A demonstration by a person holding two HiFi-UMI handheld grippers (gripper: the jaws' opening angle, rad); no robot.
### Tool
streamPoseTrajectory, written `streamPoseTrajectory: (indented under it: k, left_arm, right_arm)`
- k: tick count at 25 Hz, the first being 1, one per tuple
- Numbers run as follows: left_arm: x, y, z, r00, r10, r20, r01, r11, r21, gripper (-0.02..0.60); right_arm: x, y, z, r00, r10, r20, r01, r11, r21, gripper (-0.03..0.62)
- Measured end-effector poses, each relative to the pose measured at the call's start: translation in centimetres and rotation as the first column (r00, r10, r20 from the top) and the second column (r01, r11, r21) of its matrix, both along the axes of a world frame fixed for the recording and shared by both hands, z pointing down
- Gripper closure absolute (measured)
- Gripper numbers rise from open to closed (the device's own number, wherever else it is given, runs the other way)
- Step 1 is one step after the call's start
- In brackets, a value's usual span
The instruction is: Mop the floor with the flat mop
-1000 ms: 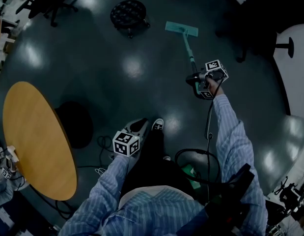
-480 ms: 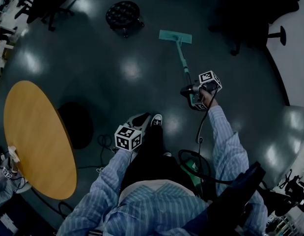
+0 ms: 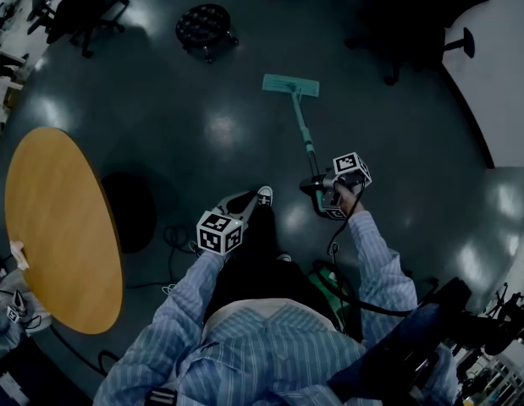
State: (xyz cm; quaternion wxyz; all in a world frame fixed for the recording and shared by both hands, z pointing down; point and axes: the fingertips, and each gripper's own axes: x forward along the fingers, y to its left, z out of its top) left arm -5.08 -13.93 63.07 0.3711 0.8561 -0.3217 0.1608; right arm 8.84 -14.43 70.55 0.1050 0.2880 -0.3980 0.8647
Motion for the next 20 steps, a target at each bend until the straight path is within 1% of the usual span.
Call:
streamPoseTrajectory:
  k: [7,12,16,20]
  left_arm:
    - [1.2,6.4,-0.9,1.0,-0.009,0.008,0.009,1.0,0.023,0.551]
    - [1.6,11.7,-2.0,1.0,-0.025,0.008,0.024,0.998,0.05,0.551]
    - [1.0,15.3,-3.2,0.998,-0.059,0.009,0.058,0.996,0.072,0.551]
    - [-0.1,19.0,-3.6,0.996,-0.091,0.005,0.09,0.993,0.081,0.551]
  right_arm:
    - [0.2,10.9,-1.7,0.999,0.024,0.026,-0.024,1.0,-0.015,0.579]
    - [0.6,19.1,-0.8,0.998,0.035,0.045,-0.034,0.999,-0.025,0.577]
    - [0.3,25.4,-2.1,0.998,0.035,0.047,-0.034,0.999,-0.023,0.579]
    - [0.5,31.5,-1.7,0.998,0.027,0.051,-0.026,0.999,-0.022,0.579]
